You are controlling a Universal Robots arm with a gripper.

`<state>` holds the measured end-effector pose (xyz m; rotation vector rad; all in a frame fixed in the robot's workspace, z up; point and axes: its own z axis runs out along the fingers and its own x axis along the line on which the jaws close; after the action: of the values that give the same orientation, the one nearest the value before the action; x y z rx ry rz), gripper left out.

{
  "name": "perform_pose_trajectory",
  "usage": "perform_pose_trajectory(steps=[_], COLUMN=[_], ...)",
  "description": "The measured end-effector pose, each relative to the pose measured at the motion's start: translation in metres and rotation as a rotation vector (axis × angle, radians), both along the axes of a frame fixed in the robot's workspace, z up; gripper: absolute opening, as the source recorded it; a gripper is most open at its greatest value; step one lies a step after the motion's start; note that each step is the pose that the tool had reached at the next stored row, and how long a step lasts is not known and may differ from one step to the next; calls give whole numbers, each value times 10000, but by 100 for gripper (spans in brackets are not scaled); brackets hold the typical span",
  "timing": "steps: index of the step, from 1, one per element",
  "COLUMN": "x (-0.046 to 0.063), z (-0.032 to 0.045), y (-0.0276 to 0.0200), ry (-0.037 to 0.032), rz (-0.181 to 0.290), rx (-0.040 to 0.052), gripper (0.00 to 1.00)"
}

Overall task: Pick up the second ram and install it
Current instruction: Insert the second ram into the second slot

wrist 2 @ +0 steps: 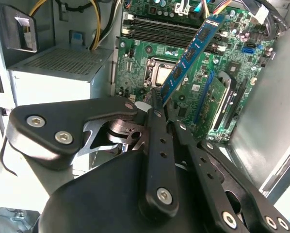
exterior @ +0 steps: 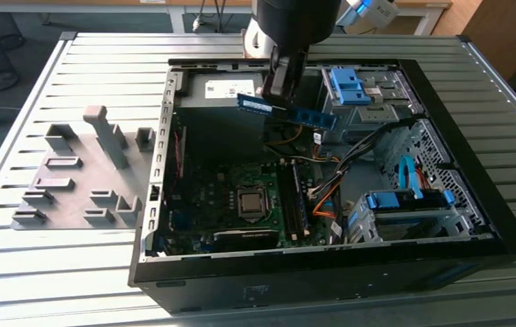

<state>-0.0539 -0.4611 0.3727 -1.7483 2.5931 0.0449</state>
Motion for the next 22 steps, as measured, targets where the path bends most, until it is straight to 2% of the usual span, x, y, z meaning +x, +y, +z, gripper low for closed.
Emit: perform_pose_trajectory(steps=[22], x=[1], z=[-4], y=[0], ry=[-1], rz=[-1156], rx=[0], gripper=[14])
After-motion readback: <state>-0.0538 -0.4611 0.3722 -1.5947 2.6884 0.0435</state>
